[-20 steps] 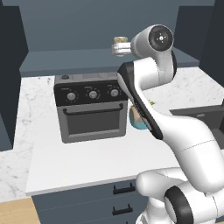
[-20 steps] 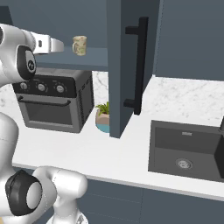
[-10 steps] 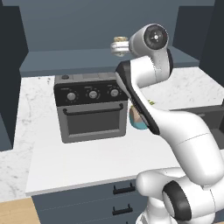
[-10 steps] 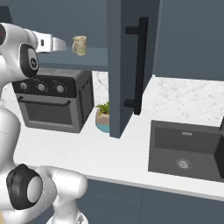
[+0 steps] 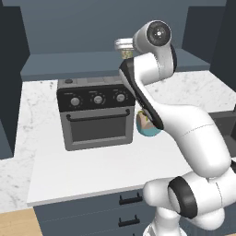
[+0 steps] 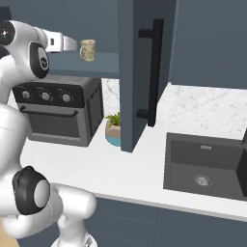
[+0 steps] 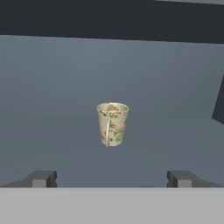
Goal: Gather all objects into one cabinet and sort the glasses and bowls to opposite sides.
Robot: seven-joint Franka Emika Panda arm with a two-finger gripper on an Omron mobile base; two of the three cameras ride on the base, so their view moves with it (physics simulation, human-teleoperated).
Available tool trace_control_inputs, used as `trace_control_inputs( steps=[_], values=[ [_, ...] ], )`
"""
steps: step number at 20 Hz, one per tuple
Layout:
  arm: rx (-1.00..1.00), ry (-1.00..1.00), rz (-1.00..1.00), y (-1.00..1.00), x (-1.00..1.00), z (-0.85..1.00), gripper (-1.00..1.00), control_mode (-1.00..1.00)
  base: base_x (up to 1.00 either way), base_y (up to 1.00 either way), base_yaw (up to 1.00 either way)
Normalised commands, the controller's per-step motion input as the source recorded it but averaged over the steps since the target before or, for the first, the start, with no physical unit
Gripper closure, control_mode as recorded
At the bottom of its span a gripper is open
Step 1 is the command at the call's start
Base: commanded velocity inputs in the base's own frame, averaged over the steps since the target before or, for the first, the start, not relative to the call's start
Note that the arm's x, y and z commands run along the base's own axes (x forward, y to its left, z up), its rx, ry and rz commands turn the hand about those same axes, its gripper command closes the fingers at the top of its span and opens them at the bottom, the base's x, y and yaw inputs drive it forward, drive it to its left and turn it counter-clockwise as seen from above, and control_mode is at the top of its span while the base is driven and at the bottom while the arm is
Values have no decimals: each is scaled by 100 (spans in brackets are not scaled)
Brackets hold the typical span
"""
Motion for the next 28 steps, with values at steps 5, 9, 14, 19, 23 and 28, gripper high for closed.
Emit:
trace_control_inputs(
  steps=[5, 9, 14, 19, 23, 28],
  values=[
    [0, 0, 0, 0, 31, 15, -100, -100, 0, 0, 0],
    [0, 0, -1, 0, 29, 1, -100, -100, 0, 0, 0],
    [0, 0, -3, 0, 29, 0, -100, -100, 0, 0, 0],
    [0, 0, -4, 2, 32, 0, -100, -100, 0, 0, 0],
    [0, 0, -5, 7, 32, 0, -100, -100, 0, 0, 0],
    [0, 0, -5, 9, 31, 0, -100, -100, 0, 0, 0]
  ],
)
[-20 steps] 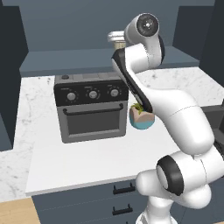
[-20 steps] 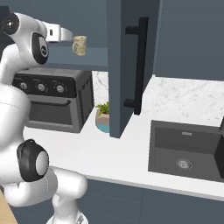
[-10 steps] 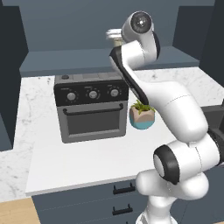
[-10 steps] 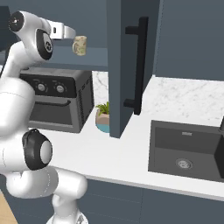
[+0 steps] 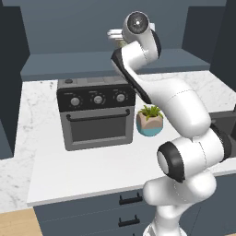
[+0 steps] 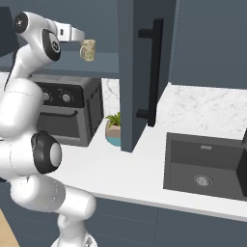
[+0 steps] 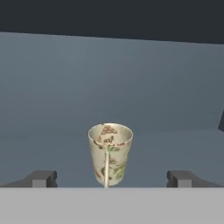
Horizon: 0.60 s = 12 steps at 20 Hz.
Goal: Gather all objects into one cabinet and sort the glasses and bowls to opposite sides.
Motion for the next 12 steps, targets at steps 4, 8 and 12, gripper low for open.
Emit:
trace_control_inputs(
  steps=[4, 8, 12],
  values=[
    [0, 0, -3, 3, 24, -9, -100, -100, 0, 0, 0],
    [0, 0, -3, 0, 11, -22, -100, -100, 0, 0, 0],
    [0, 2, -2, 0, 6, -31, -100, -100, 0, 0, 0]
  ],
)
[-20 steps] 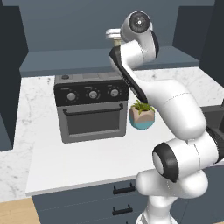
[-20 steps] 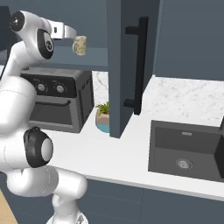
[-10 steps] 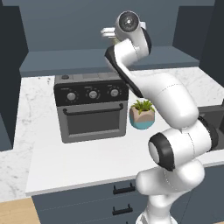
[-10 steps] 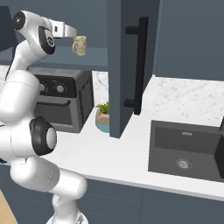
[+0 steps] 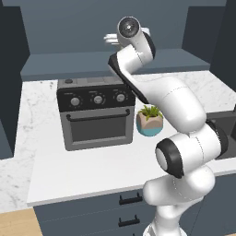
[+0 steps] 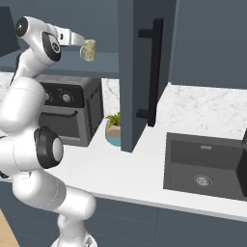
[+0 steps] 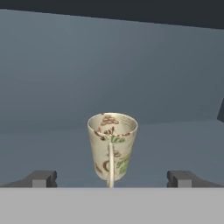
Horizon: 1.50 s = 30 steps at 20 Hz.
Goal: Gather all objects into one cabinet and sort the glasses and bowls to opposite sides.
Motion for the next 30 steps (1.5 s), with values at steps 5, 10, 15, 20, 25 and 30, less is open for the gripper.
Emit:
trace_control_inputs(
  steps=[5, 10, 15, 20, 25, 30],
  values=[
    [0, 1, -1, 0, 6, -23, -100, -100, 0, 0, 0],
    [0, 0, -1, 0, 12, -7, -100, -100, 0, 0, 0],
    [0, 0, 0, -4, 12, 0, -100, -100, 0, 0, 0],
    [0, 1, 0, 0, 13, -7, -100, -100, 0, 0, 0],
    [0, 3, 0, 0, 13, -12, -100, -100, 0, 0, 0],
    [0, 2, 0, 0, 21, -7, -100, -100, 0, 0, 0]
  ],
)
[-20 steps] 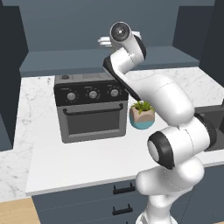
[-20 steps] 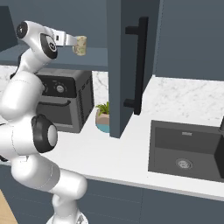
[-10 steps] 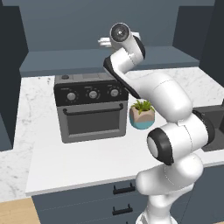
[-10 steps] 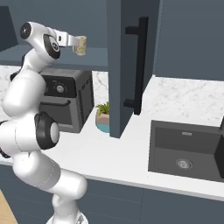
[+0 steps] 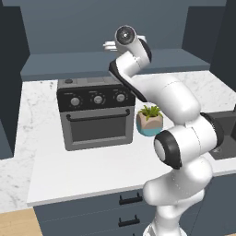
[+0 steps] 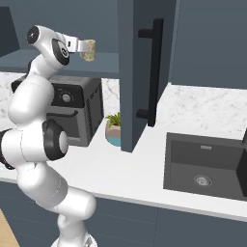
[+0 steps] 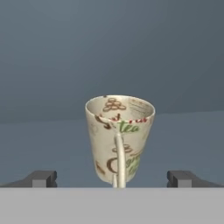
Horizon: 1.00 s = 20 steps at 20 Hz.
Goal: Gather all objects into one cabinet and sort the glasses and bowls to opposite sides.
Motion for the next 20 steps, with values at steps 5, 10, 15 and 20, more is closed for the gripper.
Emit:
trace_control_inputs(
  steps=[5, 10, 15, 20],
  values=[
    [0, 1, 0, -1, 28, 0, -100, -100, 0, 0, 0],
    [0, 3, 0, 0, 28, -1, -100, -100, 0, 0, 0],
    [0, 6, 0, 0, 20, -14, 100, -100, 0, 0, 0],
    [0, 4, -2, 0, 8, -5, 100, -100, 0, 0, 0]
  ],
)
